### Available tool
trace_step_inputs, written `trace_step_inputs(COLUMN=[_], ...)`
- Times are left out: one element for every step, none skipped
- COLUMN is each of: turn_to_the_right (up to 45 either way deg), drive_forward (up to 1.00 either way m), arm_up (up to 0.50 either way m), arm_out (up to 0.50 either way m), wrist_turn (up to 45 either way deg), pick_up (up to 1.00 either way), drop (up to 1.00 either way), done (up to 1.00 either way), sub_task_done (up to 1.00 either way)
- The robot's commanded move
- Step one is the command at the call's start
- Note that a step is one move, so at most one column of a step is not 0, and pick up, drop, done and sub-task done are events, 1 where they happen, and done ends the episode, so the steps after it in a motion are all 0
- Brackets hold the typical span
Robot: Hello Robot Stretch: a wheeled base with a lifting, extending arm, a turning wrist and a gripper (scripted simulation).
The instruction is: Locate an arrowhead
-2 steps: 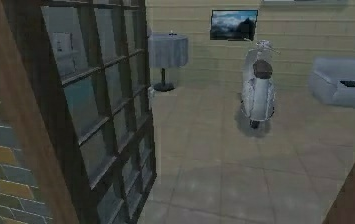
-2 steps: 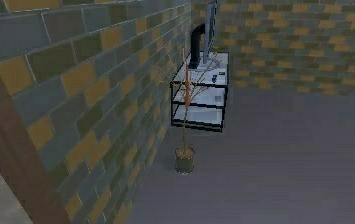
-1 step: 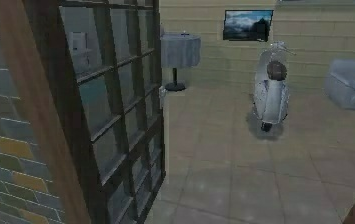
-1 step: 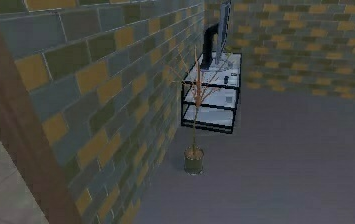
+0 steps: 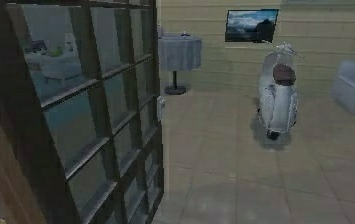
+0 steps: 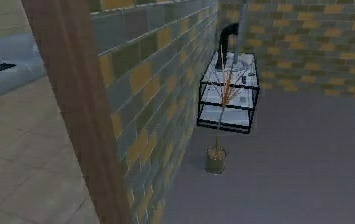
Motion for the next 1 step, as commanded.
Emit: trace_step_inputs(turn_to_the_right=[9.0], drive_forward=[0.00], arm_up=[0.00], arm_out=[0.00], wrist_turn=[0.0], pick_up=[0.00], drop=[0.00], done=[0.00], sub_task_done=[0.00])
